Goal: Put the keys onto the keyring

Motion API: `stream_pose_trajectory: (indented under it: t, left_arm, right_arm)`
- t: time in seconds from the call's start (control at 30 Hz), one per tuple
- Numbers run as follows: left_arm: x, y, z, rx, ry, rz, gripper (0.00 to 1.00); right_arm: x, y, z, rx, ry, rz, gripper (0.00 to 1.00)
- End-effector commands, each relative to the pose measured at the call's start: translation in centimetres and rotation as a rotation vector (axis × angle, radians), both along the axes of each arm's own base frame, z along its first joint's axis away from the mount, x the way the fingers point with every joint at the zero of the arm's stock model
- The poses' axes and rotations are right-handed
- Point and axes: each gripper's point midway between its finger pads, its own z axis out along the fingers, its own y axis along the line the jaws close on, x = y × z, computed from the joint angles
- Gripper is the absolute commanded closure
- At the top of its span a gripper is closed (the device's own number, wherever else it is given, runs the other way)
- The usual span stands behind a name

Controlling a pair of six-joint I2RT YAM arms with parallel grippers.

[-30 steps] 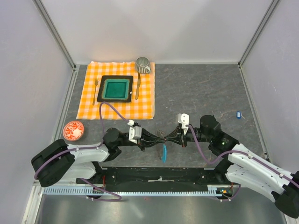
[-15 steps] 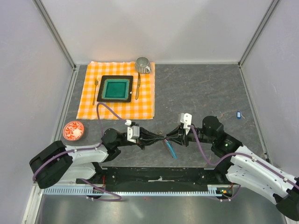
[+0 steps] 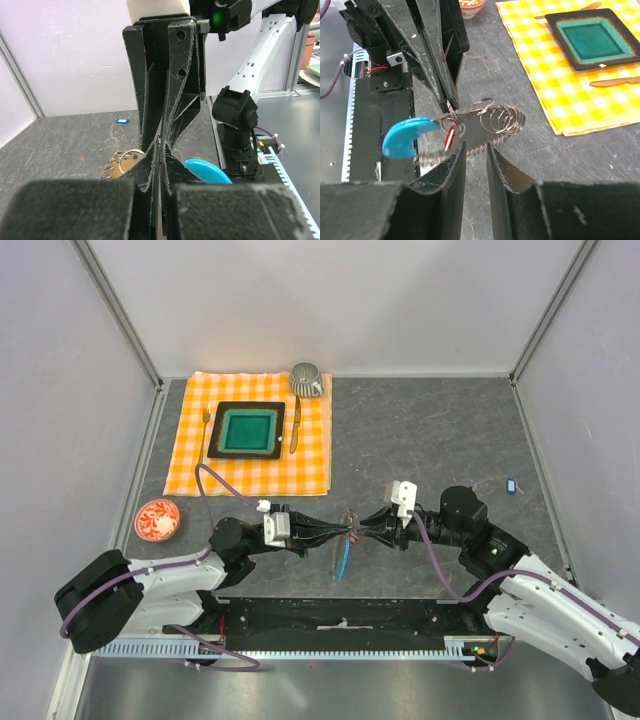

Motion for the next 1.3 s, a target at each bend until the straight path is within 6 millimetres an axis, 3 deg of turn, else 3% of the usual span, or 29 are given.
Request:
stream_pose_trajectory:
  t: [0.0,0.47,0.67,0.77,0.87,1.03,1.17,1.27]
  left_arm:
    - [0.1,0.3,3.5,-0.109,-0.107,0.017,0.98]
    - [0.0,-0.2,3.5,-0.127,-0.093,-0.007,0.98]
    - [-0.3,0.1,3.8,-0.145,-0.097,-0.014,0.98]
    - [-0.1,0.2,3.6,-0.141,-0.092,-0.004,0.98]
    - [0.5,0.1,2.9,-0.115,-0.077,0.026,0.98]
    - [1.7,-0.2,-0.3,0.035,-0.046,0.082,0.76]
    - [2.4,0.1,-1.8,0.125,-0.039,0.127,0.62]
    - [2.9,0.6,-2.6,0.176,-0.042,0.164,0.56]
  right_arm:
    - [0.0,0.4,3.2,0.057,-0.091,0.026,0.7]
    - [-1.4,1.3,2.8,0.062,-0.061,0.131,0.72]
    - [-1.0,1.4,2.3,0.052,-0.052,0.117,0.86]
    - [-0.6,1.2,2.2,0.043,-0.049,0.088,1.0]
    - [0.0,0.8,2.3,0.005,-0.051,0.051,1.0]
    - [1.2,-0.6,2.4,-0.151,-0.03,-0.019,1.0]
    - [2.9,-1.3,0.7,-0.343,0.03,-0.069,1.0]
    - [2.3,-1.1,0.3,-0.452,0.041,-0.005,1.0]
